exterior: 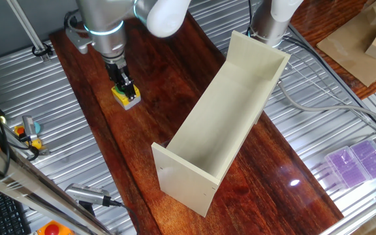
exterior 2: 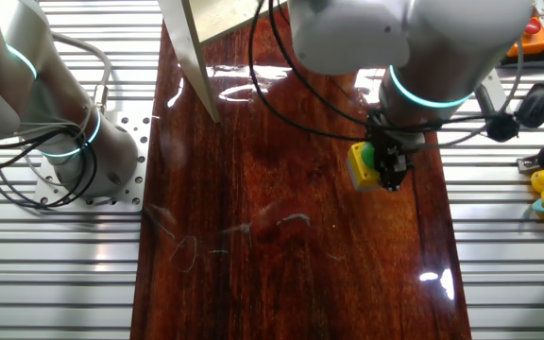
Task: Put the object on the shelf
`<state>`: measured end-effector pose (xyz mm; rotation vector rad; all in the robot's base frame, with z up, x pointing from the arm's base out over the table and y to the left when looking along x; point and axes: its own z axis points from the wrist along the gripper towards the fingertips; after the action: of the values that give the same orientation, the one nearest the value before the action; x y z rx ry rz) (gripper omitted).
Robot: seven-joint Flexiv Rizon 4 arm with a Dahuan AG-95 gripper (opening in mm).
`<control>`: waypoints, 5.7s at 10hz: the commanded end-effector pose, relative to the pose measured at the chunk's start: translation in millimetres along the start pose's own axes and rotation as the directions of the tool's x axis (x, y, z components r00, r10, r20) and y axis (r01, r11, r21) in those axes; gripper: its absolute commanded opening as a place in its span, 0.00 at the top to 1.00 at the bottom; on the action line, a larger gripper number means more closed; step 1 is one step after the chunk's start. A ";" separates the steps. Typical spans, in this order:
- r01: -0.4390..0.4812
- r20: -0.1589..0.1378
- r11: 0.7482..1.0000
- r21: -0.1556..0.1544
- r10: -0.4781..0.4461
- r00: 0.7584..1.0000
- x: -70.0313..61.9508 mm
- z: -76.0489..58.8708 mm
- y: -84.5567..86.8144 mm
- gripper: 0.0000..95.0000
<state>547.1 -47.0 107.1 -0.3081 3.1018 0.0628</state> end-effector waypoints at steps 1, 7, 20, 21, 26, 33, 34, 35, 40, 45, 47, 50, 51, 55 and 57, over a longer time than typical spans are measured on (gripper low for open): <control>0.019 0.004 1.000 -0.009 -0.019 1.000 3.2 -6.2 -4.7 1.00; 0.111 -0.011 0.994 -0.022 -0.112 0.994 7.6 -39.6 -21.8 1.00; 0.248 -0.007 0.968 -0.035 -0.248 0.969 9.3 -37.5 -20.9 1.00; 0.248 0.000 0.968 -0.038 -0.248 0.969 15.3 -33.1 -18.0 1.00; 0.224 -0.052 0.973 -0.057 -0.227 0.972 39.0 -103.4 12.1 1.00; 0.235 -0.064 0.971 -0.045 -0.237 0.969 45.4 -121.4 24.0 1.00; 0.233 -0.061 0.972 -0.043 -0.235 0.970 45.4 -121.4 24.0 1.00; 0.229 -0.040 0.973 -0.039 -0.231 0.972 45.4 -121.4 24.0 1.00; 0.222 -0.033 0.974 -0.042 -0.224 0.974 46.0 -155.7 35.8 1.00; 0.215 -0.062 0.976 -0.020 -0.215 0.975 60.2 -240.1 86.5 1.00; 0.235 -0.069 0.972 -0.013 -0.236 0.969 60.2 -240.1 86.5 1.00; 0.257 -0.032 0.966 -0.024 -0.257 0.966 60.2 -240.1 86.5 1.00; 0.257 -0.017 0.966 -0.038 -0.258 0.966 60.2 -240.1 86.5 1.00; 0.186 -0.034 0.982 -0.017 -0.186 0.982 45.0 -248.5 130.6 1.00; 0.153 -0.039 0.988 0.001 -0.153 0.987 38.5 -247.9 158.7 1.00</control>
<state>474.7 82.4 359.6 -0.5626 3.0932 0.0872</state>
